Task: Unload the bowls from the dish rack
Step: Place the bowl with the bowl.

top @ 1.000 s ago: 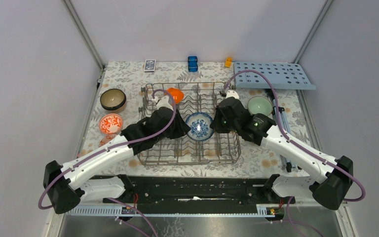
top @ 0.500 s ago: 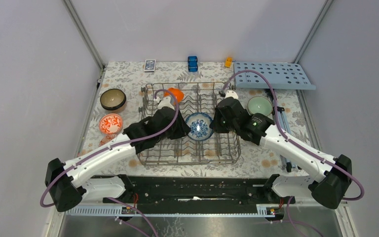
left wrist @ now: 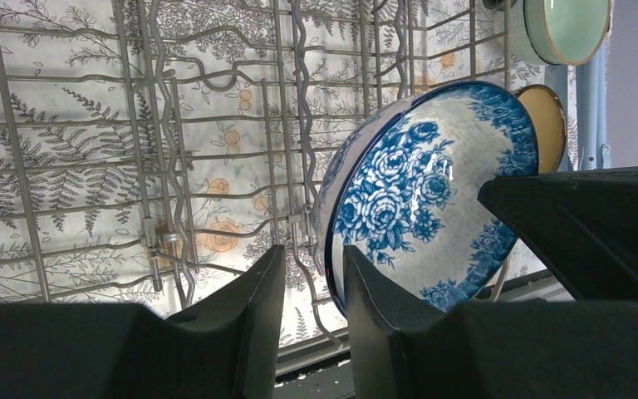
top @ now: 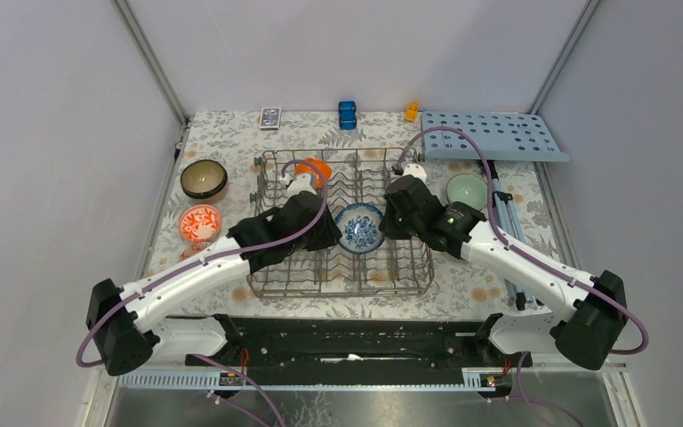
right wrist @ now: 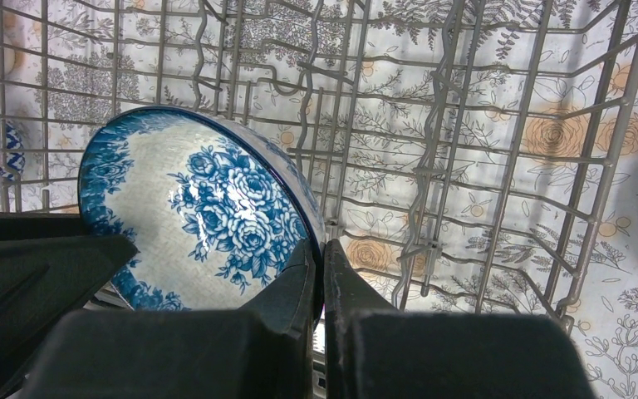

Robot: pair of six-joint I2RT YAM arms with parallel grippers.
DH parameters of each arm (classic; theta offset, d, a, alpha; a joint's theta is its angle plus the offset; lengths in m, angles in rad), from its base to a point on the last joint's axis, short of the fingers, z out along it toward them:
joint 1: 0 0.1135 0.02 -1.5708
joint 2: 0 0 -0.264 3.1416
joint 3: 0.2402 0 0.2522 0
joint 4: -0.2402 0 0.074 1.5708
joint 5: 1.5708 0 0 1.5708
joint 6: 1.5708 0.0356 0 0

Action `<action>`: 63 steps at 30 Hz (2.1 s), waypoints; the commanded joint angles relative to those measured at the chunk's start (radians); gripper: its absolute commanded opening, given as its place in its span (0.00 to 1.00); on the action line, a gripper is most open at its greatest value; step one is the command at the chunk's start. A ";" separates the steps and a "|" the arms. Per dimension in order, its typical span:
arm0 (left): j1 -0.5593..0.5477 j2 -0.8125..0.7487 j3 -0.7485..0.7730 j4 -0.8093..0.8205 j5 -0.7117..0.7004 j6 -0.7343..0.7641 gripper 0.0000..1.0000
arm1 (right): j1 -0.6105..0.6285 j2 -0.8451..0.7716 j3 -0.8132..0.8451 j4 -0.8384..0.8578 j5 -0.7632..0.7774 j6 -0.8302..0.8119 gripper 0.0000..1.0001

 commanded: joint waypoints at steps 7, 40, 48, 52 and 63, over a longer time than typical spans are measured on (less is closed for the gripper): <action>-0.016 0.033 0.061 -0.002 -0.041 0.009 0.34 | -0.007 0.000 0.047 0.055 0.020 0.028 0.00; -0.021 0.018 0.035 0.017 -0.071 0.019 0.00 | -0.007 -0.018 0.055 0.065 -0.087 0.016 0.42; 0.115 -0.056 0.087 -0.077 -0.106 0.067 0.00 | -0.007 -0.080 0.152 -0.023 -0.084 -0.036 0.84; 0.292 -0.141 0.113 -0.160 -0.123 0.086 0.00 | -0.007 -0.144 0.112 0.003 -0.085 -0.047 0.84; 0.828 -0.284 0.064 -0.294 -0.082 0.084 0.00 | -0.007 -0.262 -0.182 0.206 -0.202 -0.008 0.82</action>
